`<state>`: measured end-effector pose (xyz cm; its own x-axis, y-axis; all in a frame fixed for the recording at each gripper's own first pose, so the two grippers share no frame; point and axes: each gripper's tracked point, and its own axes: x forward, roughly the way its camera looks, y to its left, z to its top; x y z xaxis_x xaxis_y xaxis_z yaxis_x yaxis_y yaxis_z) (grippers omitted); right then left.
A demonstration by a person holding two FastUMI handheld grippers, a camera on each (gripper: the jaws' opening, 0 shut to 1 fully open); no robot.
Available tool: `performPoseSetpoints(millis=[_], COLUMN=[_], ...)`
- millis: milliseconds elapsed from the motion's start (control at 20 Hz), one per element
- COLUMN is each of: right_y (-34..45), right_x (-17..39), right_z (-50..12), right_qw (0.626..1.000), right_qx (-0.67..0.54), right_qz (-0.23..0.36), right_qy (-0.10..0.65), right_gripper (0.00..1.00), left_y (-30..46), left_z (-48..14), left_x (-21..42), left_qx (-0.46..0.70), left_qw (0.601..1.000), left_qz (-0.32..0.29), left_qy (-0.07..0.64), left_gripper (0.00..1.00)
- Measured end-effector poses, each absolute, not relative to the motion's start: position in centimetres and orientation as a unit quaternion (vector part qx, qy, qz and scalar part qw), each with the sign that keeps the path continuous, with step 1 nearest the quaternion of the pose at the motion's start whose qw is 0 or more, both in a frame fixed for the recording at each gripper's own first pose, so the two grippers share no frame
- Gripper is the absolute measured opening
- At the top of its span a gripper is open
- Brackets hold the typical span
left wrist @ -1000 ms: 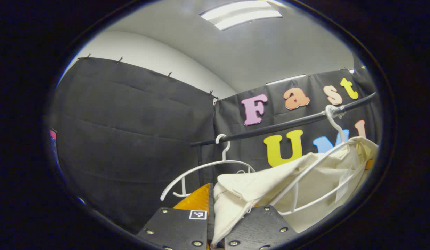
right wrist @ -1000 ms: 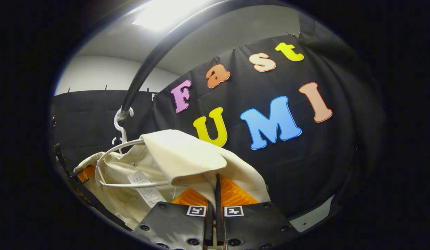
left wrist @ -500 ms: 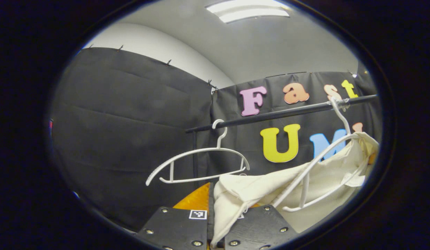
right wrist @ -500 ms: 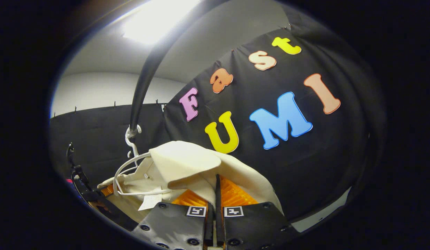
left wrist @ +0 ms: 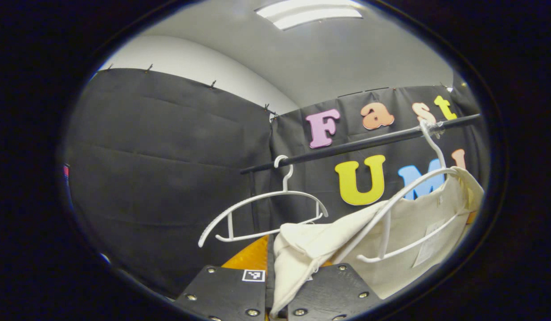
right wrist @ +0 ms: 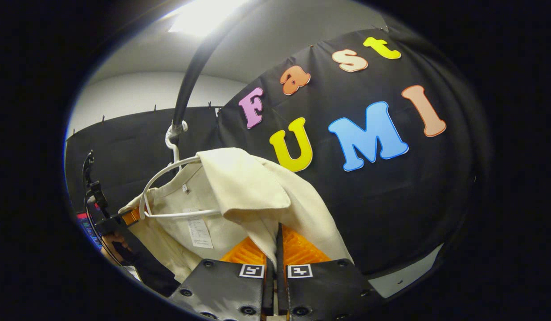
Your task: Grasp the clothes on the hanger with both hands and then place them into the laundry hamper below.
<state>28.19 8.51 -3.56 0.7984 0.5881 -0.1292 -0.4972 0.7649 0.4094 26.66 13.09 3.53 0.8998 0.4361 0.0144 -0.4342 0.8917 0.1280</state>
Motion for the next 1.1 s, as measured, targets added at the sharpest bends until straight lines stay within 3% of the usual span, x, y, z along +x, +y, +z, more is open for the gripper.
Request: performPoseSetpoints(millis=[50,100,150,250,350,550,650,750,800,850,1000,1050,1100], right_y=[8.5,8.3,7.6,7.5,7.6,11.0,11.6,12.8,13.2,13.4,14.8,14.8,14.4], right_x=[27.5,27.7,28.2,29.8,32.0,30.0,29.7,29.6,29.4,29.5,27.6,27.1,27.1], right_z=[-3.7,-3.8,-3.6,-3.0,-2.5,-1.9,-2.3,-2.3,-2.3,-2.5,-2.8,-2.8,-2.9], right_qw=[0.932,0.937,0.944,0.953,0.957,0.935,0.943,0.948,0.95,0.952,0.946,0.948,0.954], right_qx=[0.164,0.149,0.137,0.121,0.134,0.182,0.151,0.119,0.11,0.11,0.137,0.14,0.133], right_qz=[0.297,0.292,0.279,0.264,0.245,0.287,0.282,0.282,0.279,0.273,0.279,0.272,0.257], right_qy=[0.127,0.119,0.11,0.092,0.084,0.099,0.095,0.084,0.081,0.08,0.088,0.084,0.075], right_gripper=[0.07,0.21,0.21,0.2,0.01,0.04,0.23,0.37,0.52,0.58,0.61,0.55,0.55], left_y=[13.3,13.5,13.6,13.5,13.7,13.6,13.6,13.4,13.4,13.4,13.1,13.0,13.1], left_z=[3.6,3.6,3.6,3.6,3.6,3.5,3.4,3.5,3.4,3.3,3.1,3.1,3.0], left_x=[26.5,26.4,26.3,26.0,25.7,25.5,25.4,25.1,25.1,25.1,25.1,25.2,25.1], left_qx=[0.068,0.07,0.07,0.063,0.061,0.065,0.066,0.065,0.066,0.067,0.068,0.068,0.07], left_qw=[0.971,0.97,0.97,0.97,0.97,0.969,0.969,0.968,0.968,0.968,0.967,0.967,0.967], left_qz=[0.228,0.233,0.235,0.233,0.236,0.239,0.24,0.241,0.242,0.243,0.244,0.244,0.244], left_qy=[0.008,0.008,0.007,0.006,0.006,0.007,0.008,0.008,0.009,0.01,0.013,0.013,0.013], left_gripper=[0.02,0.02,0.02,0.02,0.02,0.02,0.02,0.02,0.02,0.02,0.01,0.01,0.01])
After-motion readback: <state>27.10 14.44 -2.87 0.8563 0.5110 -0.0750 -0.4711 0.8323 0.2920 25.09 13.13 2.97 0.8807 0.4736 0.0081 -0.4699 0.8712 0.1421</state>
